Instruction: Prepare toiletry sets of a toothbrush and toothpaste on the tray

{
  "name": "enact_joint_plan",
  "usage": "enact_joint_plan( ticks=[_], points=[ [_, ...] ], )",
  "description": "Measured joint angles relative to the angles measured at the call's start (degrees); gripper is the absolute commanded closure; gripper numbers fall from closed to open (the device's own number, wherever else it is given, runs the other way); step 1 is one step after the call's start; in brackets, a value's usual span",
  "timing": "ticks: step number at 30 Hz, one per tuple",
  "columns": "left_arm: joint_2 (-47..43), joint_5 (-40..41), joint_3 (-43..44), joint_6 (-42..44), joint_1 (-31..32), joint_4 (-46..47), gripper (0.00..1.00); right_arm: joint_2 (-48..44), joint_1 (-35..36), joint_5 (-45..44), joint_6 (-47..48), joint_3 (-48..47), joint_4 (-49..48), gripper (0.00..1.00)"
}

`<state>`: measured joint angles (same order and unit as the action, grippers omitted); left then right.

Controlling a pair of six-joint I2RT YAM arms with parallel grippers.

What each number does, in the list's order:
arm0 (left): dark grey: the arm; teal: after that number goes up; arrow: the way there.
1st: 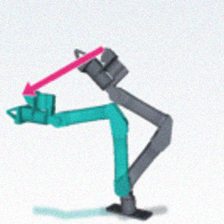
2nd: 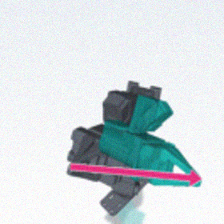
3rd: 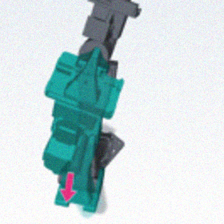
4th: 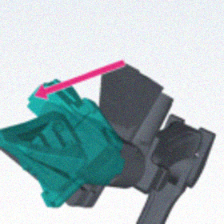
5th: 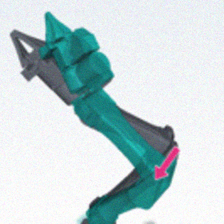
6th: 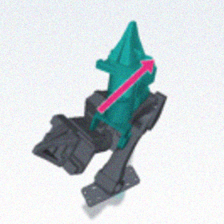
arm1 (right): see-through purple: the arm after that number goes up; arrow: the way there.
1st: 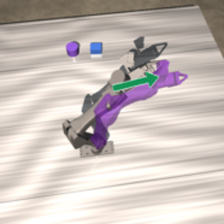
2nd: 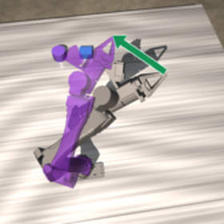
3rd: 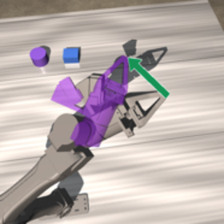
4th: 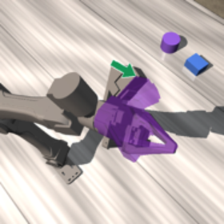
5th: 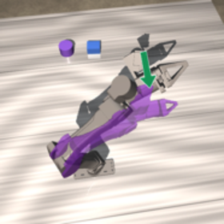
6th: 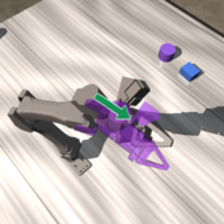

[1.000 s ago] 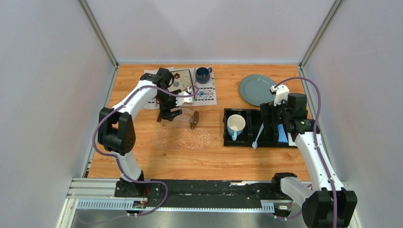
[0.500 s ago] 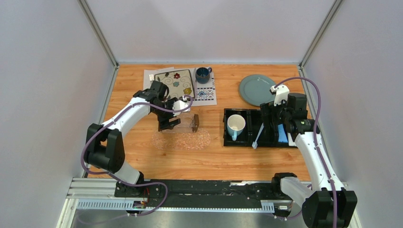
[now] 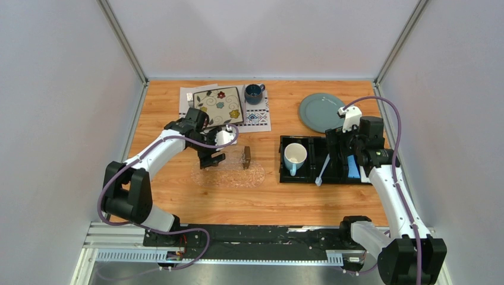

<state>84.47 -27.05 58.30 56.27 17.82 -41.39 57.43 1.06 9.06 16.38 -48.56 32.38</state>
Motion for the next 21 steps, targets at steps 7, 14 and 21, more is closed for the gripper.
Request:
enact_joint_plan(
  ticks=[7,14,21],
  points=[
    [-1.7,-2.9,-2.7,3.0,-2.2,0.3,1.00,0.0,0.0,0.0,0.0,0.0,0.0,0.00],
    [-1.9,-4.8,-3.8,8.8,-4.5,-1.8,1.00,0.0,0.0,0.0,0.1,0.7,0.1,0.00],
    [-2.1,-5.5,-5.8,13.9,-4.8,-3.9,1.00,0.0,0.0,0.0,0.1,0.7,0.0,0.00]
  ],
)
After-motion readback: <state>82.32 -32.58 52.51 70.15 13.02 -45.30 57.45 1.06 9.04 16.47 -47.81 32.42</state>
